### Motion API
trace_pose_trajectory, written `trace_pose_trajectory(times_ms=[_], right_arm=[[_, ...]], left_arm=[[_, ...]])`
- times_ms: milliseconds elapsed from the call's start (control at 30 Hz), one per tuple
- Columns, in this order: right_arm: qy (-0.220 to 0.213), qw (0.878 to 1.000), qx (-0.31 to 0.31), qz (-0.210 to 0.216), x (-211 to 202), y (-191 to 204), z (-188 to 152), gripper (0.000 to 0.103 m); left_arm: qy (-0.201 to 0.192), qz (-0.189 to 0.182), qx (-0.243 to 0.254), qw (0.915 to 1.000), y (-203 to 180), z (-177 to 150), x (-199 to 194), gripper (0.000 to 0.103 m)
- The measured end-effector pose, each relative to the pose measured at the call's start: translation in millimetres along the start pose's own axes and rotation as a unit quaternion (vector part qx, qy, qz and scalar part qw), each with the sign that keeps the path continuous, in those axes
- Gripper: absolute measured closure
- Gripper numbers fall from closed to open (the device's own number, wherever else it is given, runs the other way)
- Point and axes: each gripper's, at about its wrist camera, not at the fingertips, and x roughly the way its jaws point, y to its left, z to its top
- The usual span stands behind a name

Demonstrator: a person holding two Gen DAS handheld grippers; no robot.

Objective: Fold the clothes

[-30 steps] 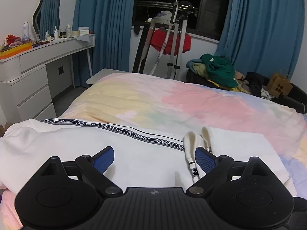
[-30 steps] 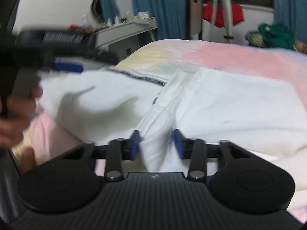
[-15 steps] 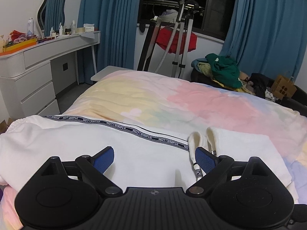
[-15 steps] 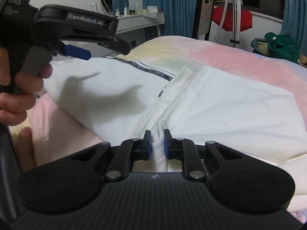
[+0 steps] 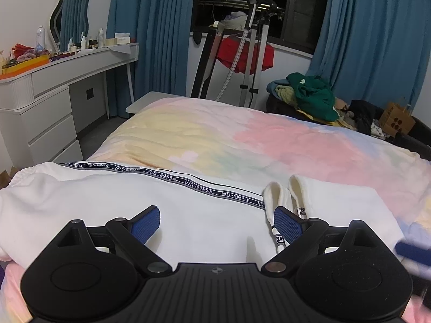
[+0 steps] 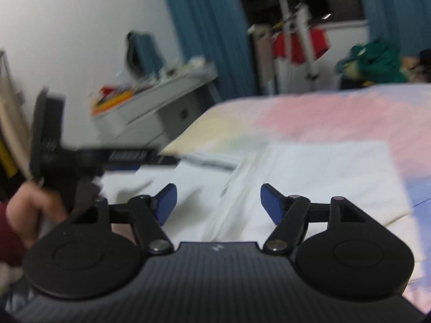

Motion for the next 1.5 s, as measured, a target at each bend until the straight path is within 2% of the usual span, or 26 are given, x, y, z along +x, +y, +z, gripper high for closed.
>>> trace_pose_trajectory(times_ms=[100,233,300,367,500,667,733,800,867,1033,1100,1200,1333,1367,1400,1500], right_arm=[[-0.01,0.999,0.014,-0.051,7.0,-14.4,-1.3,0.032],[0.041,0.992,-0.012,-0.116,39.0,-26.7,-15.8,0.033],[0.073,0.989,-0.01,-0.125,56.2,-32.3,-24.8,0.033],[0.086,0.987,-0.026,-0.132,66.6,-32.8,-31.2,0.03],[0.08,0.988,-0.028,-0.126,65.1,-33.3,-31.6,0.03],[0.068,0.992,0.026,-0.106,52.0,-45.1,-25.9,0.033],[0.066,0.992,0.033,-0.106,50.2,-46.2,-25.4,0.033],[0.066,0.991,0.035,-0.109,49.8,-46.4,-25.3,0.033],[0.066,0.991,0.036,-0.111,49.5,-46.5,-25.3,0.033],[0.065,0.99,0.041,-0.117,48.5,-46.9,-25.2,0.033],[0.064,0.99,0.043,-0.12,48.1,-47.0,-25.1,0.033],[0.065,0.99,0.035,-0.123,47.0,-45.9,-26.6,0.033],[0.062,0.99,0.027,-0.127,44.4,-44.4,-26.8,0.033],[0.059,0.99,0.026,-0.128,43.6,-43.9,-26.2,0.033],[0.055,0.99,0.026,-0.129,42.8,-43.4,-25.1,0.033],[0.049,0.99,0.021,-0.13,43.6,-40.8,-21.1,0.032]], left_arm=[[0.004,-0.001,0.002,1.0,-0.7,-0.7,1.8,0.01],[0.011,-0.002,-0.003,0.9999,0.7,-2.1,3.4,0.01],[0.016,0.002,-0.006,0.9999,2.5,-2.9,3.1,0.01],[0.02,0.005,-0.014,0.9997,6.8,-2.9,1.2,0.01],[0.035,0.023,-0.035,0.9985,21.6,6.4,-4.2,0.01],[0.052,0.042,-0.093,0.9935,73.8,44.0,-30.0,0.01],[0.066,0.034,-0.132,0.9885,103.0,49.0,-44.1,0.01],[0.098,0.024,-0.188,0.9769,134.8,47.2,-54.7,0.01],[0.129,0.014,-0.244,0.9611,166.6,45.3,-65.4,0.01],[0.153,0.011,-0.381,0.912,231.8,9.5,-62.7,0.01],[0.17,-0.004,-0.43,0.8864,247.8,-9.2,-41.5,0.01],[0.184,-0.049,-0.515,0.8357,264.1,-38.3,-6.3,0.01],[0.129,-0.068,-0.585,0.7979,279.3,-56.6,17.9,0.021],[0.113,-0.067,-0.595,0.7927,284.0,-58.2,20.0,0.023],[0.096,-0.063,-0.603,0.7892,289.0,-58.9,20.6,0.031],[0.06,-0.023,-0.608,0.7915,304.2,-58.2,18.5,0.048]])
